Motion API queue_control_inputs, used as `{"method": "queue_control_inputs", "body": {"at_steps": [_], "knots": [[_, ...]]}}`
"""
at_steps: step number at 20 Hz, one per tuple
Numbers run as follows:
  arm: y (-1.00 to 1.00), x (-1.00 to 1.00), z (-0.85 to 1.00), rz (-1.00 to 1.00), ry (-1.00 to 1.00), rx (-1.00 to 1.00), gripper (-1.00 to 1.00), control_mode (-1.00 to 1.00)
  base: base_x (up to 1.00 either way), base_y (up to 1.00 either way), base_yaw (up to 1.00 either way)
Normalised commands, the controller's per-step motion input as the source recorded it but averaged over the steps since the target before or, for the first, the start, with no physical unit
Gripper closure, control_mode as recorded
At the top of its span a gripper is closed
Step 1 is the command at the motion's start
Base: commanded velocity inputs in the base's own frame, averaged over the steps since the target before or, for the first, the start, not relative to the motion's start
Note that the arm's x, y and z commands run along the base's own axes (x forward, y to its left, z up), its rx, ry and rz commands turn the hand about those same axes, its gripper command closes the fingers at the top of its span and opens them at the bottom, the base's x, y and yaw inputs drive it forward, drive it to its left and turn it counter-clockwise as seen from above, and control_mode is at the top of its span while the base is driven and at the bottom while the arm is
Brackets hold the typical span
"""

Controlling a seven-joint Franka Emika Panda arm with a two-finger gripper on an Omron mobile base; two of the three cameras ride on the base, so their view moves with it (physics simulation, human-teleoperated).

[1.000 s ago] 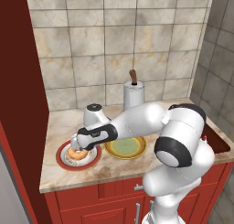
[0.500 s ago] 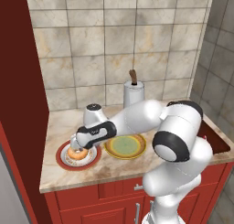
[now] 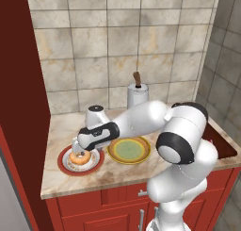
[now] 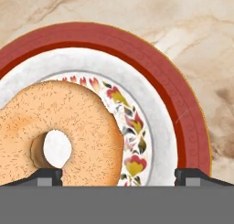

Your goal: Move the dessert items from the plates to the tray.

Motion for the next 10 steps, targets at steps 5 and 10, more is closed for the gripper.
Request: {"method": "queue_control_inputs", "body": {"at_steps": [5, 10], "knots": [[0.05, 0.00, -0.01, 0.00, 0.05, 0.00, -1.00, -1.00, 0.00, 0.00, 0.00], [0.07, 0.00, -0.02, 0.00, 0.07, 0.00, -1.00, -1.00, 0.00, 0.00, 0.00]]}}
